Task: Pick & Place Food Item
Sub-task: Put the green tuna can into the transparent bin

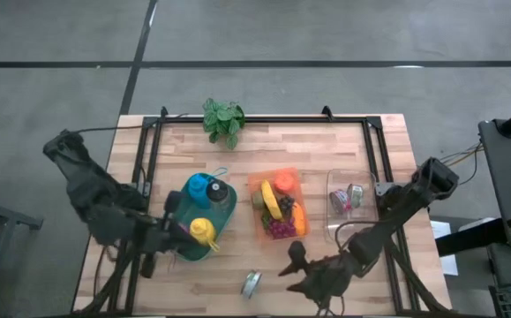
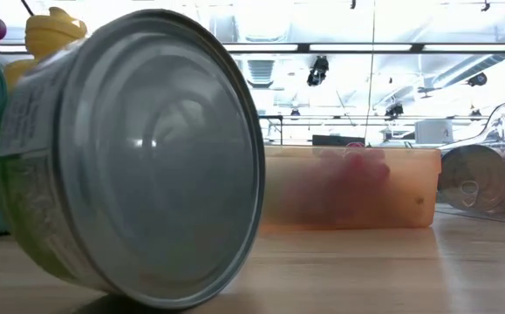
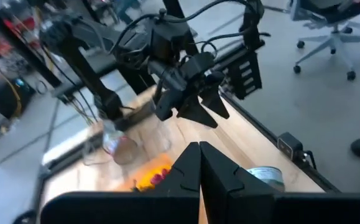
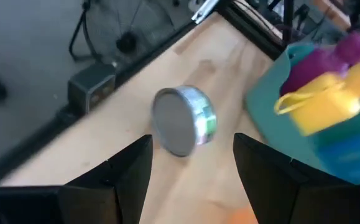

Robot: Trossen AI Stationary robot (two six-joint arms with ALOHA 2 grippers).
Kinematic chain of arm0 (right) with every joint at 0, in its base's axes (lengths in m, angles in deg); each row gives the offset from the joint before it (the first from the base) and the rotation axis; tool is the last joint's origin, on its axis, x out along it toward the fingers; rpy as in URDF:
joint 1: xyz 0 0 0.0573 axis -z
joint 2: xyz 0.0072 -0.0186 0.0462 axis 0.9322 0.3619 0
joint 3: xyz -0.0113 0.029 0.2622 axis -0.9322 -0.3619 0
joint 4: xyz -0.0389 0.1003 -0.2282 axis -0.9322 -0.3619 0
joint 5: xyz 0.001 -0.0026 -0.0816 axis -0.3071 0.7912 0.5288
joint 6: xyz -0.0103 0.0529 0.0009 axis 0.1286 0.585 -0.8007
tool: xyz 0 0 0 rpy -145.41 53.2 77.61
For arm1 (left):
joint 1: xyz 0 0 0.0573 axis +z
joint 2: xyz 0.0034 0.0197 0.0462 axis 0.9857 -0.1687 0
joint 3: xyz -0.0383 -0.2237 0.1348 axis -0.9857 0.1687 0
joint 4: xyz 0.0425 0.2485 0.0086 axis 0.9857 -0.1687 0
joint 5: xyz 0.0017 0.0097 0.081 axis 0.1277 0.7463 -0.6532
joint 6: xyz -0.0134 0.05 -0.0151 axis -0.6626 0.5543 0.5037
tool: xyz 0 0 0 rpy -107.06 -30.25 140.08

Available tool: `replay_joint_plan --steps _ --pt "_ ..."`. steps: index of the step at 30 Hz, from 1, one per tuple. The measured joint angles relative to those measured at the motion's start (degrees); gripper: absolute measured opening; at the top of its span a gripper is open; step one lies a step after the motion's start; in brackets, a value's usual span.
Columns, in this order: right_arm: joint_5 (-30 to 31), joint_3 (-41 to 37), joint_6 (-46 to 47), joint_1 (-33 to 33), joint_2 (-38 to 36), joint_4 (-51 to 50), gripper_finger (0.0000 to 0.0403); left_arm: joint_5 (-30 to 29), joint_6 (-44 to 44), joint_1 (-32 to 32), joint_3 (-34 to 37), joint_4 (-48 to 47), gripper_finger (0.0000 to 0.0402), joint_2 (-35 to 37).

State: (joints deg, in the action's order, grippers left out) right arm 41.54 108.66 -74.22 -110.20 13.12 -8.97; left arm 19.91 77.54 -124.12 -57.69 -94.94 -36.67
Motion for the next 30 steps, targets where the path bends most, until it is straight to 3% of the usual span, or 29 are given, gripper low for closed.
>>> replay_joint_plan --steps 3,8,13,18,22,25,30 --pt "-0.4 5.8 -3.8 1.2 -0.9 -9.8 0.0221 -2.9 0.5 -2.2 0.0 -0.1 0.0002 1.9" --pt "-3.5 14.1 -5.2 4.3 -0.1 -21.5 0.0221 -3.1 0.5 -4.2 0.0 0.2 0.0002 3.3" --pt "-10.5 18.3 -10.4 6.9 1.6 -21.2 0.0221 -3.0 4.1 -8.6 0.0 -1.8 0.0002 5.0" --pt "-15.4 21.6 -14.0 9.9 3.5 -22.0 0.0221 -2.6 4.9 -17.6 0.0 -6.2 0.0002 6.3" --pt "-15.5 24.4 -15.8 11.6 5.8 -21.9 0.0221 -8.2 5.4 -24.7 0.1 -6.4 0.0002 6.4" --pt "-18.9 26.6 -17.4 12.5 8.4 -21.7 0.0221 -12.9 5.2 -26.7 1.1 -6.9 0.0002 6.6" --pt "-21.2 30.7 -18.7 13.1 13.0 -21.9 0.0221 -13.9 1.0 -27.2 2.9 -6.3 0.0002 6.8"
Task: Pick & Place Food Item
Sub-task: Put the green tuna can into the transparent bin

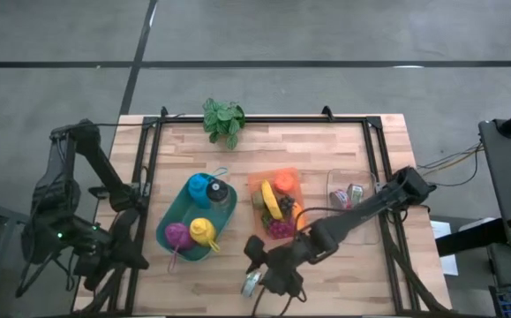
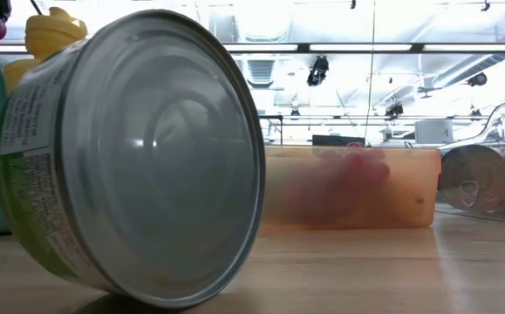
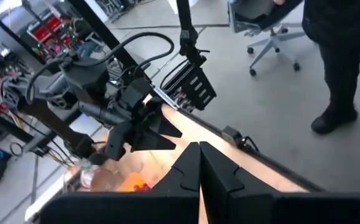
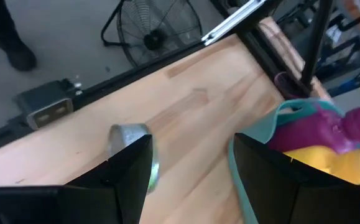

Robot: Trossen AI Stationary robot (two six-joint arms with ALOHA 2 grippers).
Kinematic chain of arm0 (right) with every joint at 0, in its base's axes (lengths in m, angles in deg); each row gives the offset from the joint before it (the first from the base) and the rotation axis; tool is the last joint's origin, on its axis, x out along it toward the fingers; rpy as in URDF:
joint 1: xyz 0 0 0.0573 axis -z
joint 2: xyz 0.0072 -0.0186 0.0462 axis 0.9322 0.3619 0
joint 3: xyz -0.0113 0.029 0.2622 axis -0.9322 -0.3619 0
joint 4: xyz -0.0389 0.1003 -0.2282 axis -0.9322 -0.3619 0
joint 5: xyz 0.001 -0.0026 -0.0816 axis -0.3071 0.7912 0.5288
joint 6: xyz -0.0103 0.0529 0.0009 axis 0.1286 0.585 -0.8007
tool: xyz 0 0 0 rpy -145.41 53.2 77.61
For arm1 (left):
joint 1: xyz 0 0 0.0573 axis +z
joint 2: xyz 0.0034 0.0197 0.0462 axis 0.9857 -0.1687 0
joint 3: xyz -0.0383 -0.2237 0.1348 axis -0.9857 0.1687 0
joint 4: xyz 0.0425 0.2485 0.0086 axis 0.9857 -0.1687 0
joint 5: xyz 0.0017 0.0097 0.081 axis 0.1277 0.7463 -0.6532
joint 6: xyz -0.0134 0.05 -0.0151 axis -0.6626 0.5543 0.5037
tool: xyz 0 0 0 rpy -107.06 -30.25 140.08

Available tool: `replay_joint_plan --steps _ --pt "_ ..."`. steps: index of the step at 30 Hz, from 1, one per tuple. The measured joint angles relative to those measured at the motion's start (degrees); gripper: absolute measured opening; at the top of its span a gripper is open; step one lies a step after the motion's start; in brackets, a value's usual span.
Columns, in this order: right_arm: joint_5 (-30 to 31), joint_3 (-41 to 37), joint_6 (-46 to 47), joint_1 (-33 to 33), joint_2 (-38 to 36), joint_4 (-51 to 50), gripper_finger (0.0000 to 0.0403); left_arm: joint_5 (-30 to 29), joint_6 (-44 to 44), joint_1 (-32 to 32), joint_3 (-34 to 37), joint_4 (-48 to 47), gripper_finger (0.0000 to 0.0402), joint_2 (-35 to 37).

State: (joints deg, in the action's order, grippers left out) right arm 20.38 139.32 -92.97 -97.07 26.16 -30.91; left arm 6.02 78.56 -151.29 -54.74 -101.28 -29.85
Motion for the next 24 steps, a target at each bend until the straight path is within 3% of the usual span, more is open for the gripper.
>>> replay_joint_plan --steps 4,16,24 --pt "-0.2 3.8 -2.7 0.3 3.3 -0.9 0.0221 -0.2 -1.8 0.2 1.0 0.3 0.0002 0.0" --pt "-4.1 21.9 -3.4 0.6 15.0 -15.8 0.0221 -0.4 -1.9 0.2 2.0 1.5 0.0002 0.0" --pt "-4.5 24.1 -5.3 0.6 15.9 -16.6 0.0221 -0.4 -1.9 0.2 2.0 1.5 0.0002 0.0"
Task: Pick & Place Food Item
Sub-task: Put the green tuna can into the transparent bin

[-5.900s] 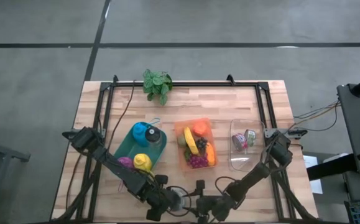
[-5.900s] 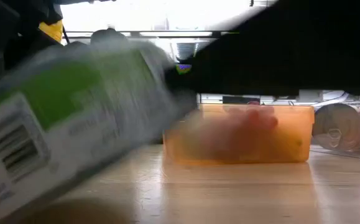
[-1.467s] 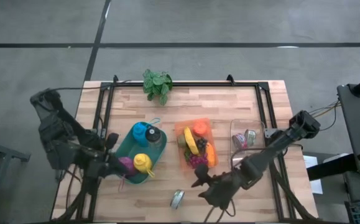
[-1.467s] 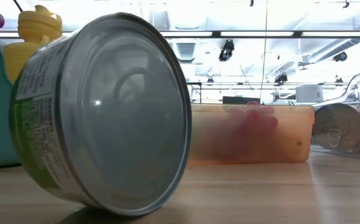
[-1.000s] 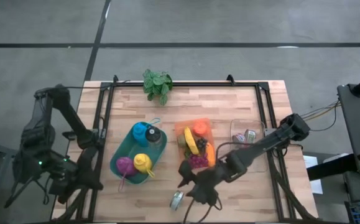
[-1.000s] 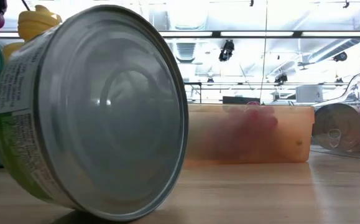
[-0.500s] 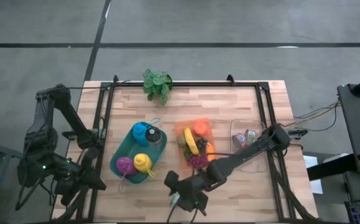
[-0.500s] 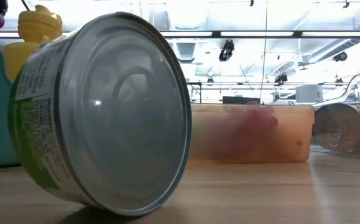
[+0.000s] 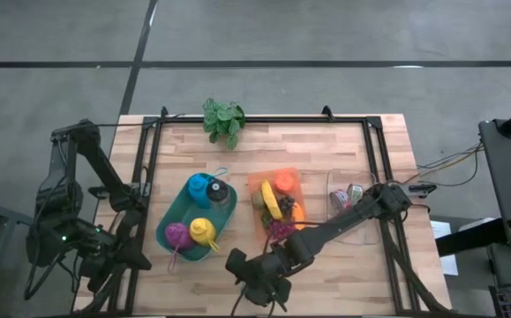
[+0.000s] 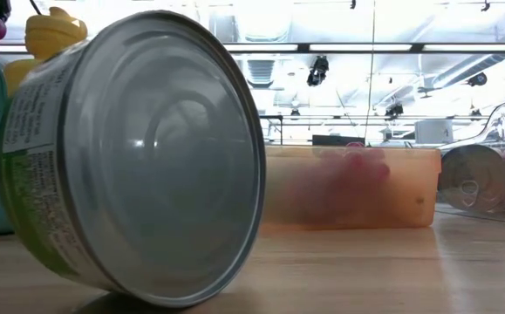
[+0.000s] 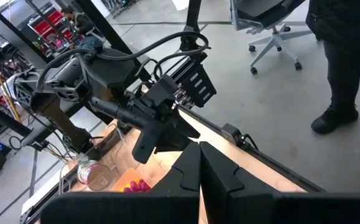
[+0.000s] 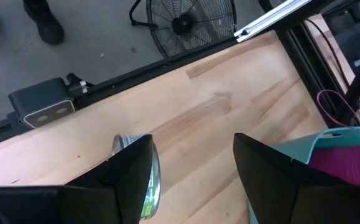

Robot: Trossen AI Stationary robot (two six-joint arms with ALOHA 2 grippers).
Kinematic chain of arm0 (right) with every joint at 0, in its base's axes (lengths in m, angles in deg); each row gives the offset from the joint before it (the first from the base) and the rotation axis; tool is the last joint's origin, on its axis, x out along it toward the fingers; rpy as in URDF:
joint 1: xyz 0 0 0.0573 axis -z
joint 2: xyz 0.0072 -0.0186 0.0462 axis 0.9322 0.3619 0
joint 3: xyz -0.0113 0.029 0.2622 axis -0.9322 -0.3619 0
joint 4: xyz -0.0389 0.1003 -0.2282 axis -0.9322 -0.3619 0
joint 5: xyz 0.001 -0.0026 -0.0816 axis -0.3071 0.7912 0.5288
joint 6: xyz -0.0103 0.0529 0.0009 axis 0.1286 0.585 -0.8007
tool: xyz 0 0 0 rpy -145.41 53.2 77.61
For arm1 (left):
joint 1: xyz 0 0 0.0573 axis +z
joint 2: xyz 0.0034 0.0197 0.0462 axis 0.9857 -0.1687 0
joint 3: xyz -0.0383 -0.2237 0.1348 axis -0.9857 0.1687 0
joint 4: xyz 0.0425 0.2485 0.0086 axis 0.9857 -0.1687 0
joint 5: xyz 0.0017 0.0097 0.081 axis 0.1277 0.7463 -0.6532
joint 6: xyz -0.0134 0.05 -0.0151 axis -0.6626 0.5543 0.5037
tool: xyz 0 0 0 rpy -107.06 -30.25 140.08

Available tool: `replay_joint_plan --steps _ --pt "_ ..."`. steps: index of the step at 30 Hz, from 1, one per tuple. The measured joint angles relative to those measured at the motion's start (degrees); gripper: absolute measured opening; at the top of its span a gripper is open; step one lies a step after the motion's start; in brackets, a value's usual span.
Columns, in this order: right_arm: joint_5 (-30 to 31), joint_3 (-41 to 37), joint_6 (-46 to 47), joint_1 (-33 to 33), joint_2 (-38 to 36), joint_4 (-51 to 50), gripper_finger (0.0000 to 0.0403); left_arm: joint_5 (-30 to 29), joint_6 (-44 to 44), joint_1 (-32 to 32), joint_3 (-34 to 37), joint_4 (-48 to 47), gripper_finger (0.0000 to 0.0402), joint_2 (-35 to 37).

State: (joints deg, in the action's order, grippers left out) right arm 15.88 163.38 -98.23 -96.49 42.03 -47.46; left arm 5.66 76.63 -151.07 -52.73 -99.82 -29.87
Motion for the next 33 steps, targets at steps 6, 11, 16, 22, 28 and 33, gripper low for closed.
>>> replay_joint_plan --steps 6,11,16,22,28,33 --pt "0.0 0.0 0.0 0.0 0.0 0.1 0.0221 0.0 0.0 0.0 0.0 0.0 0.0002 0.0" --pt "0.0 0.0 0.0 0.0 0.0 0.2 0.0221 0.0 0.0 0.0 0.0 0.0 0.0002 0.0" --pt "0.0 0.0 0.1 0.4 0.0 0.4 0.0221 0.0 0.0 0.0 0.0 0.0 0.0002 0.0" --pt "-0.8 0.0 0.5 0.7 0.0 0.3 0.0221 0.1 0.0 0.0 0.0 0.0 0.0002 0.0" --pt "-6.3 -1.3 -1.8 0.4 0.1 0.3 0.0221 0.1 0.0 0.0 0.0 -0.1 0.0002 0.0" --pt "-7.2 -3.2 -4.7 -0.2 0.1 0.6 0.0225 0.1 0.0 0.0 0.0 -0.1 0.0002 0.0"
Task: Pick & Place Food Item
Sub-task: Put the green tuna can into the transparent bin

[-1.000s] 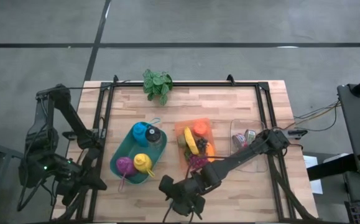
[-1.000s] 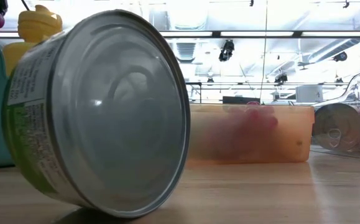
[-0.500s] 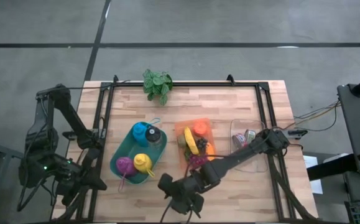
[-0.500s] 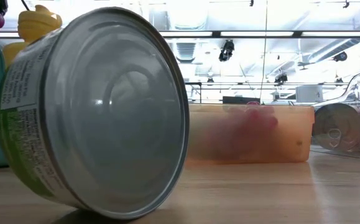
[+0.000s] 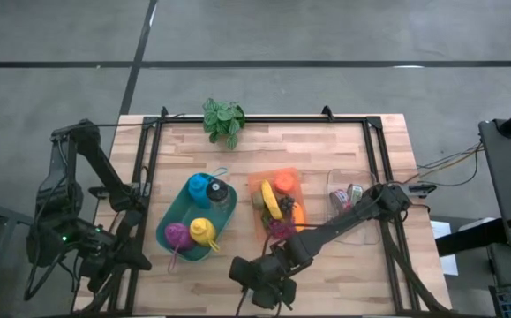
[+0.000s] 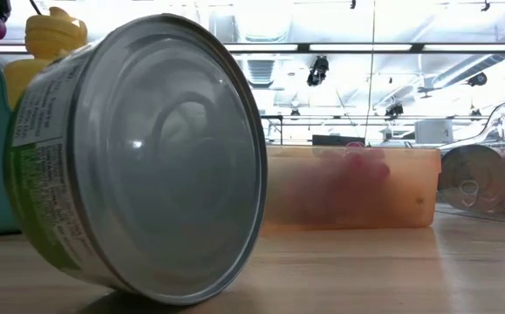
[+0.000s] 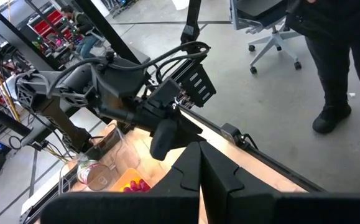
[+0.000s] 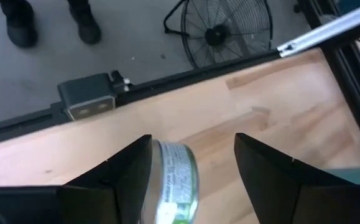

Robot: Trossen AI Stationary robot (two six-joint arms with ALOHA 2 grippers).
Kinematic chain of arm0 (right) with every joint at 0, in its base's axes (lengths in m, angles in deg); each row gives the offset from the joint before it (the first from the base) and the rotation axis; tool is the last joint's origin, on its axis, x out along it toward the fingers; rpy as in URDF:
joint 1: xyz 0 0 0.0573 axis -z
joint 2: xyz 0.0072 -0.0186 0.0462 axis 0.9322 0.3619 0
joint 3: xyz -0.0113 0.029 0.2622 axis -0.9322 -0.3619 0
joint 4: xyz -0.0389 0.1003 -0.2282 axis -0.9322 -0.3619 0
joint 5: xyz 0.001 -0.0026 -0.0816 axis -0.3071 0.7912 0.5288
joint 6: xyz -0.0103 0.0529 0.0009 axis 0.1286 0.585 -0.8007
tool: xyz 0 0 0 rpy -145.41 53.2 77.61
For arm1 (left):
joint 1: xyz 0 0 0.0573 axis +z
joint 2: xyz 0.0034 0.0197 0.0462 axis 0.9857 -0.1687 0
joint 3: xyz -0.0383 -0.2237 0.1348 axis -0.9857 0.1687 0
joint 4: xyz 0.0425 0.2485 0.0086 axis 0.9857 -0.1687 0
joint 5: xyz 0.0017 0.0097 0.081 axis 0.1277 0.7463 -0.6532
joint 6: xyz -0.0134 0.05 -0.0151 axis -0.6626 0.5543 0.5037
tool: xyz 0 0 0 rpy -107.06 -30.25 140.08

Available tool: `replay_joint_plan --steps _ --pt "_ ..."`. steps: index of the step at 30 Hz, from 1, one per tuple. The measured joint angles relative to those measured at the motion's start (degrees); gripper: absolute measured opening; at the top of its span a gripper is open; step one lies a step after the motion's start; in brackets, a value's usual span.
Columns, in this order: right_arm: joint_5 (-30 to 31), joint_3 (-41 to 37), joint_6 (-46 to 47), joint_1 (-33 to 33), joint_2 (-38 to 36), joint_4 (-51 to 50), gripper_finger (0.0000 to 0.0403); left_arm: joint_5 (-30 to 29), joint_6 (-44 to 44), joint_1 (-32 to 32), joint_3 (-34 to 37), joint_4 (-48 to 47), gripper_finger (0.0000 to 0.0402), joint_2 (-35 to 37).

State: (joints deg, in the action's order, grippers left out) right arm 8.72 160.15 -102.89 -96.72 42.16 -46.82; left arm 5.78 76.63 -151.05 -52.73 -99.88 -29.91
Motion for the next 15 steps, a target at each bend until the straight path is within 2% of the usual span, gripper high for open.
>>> replay_joint_plan --steps 3,10,15 --pt "-0.6 -1.6 0.0 -0.3 0.0 2.7 0.0251 0.0 0.0 0.0 0.0 0.0 0.0002 0.0" --pt "-1.4 -4.1 -1.1 -0.3 0.0 7.0 0.0340 0.0 0.0 0.0 0.0 0.0 0.0002 0.0" --pt "-1.4 -7.3 -0.4 0.4 0.0 9.7 0.0360 -0.1 0.0 0.0 0.0 0.0 0.0002 0.0"
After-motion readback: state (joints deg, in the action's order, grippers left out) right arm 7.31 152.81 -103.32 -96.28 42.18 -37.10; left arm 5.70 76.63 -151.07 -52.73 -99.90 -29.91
